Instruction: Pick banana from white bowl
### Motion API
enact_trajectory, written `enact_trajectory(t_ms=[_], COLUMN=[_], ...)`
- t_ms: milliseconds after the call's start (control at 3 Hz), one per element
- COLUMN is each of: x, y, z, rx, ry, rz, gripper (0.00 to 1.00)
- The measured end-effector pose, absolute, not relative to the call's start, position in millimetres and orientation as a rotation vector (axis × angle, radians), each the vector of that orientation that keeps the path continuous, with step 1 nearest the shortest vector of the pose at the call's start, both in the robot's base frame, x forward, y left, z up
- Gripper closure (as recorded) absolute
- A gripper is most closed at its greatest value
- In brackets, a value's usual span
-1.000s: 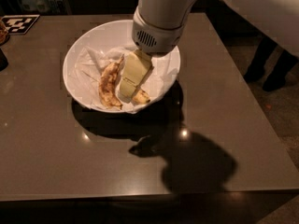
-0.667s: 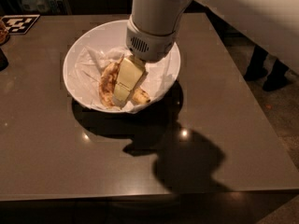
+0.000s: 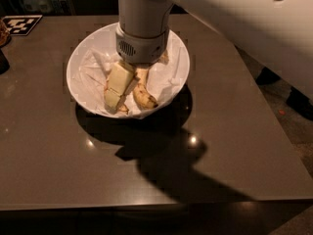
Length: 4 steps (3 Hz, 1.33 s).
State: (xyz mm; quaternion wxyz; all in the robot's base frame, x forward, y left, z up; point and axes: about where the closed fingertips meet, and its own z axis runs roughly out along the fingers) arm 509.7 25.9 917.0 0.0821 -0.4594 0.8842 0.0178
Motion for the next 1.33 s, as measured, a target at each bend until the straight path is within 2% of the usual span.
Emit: enact_trajectory(t_ms=[1333], x=[534], y=[43], z=[912], rx=[-1.186], ry=[2.735], rz=[0.076], gripper=[0.0])
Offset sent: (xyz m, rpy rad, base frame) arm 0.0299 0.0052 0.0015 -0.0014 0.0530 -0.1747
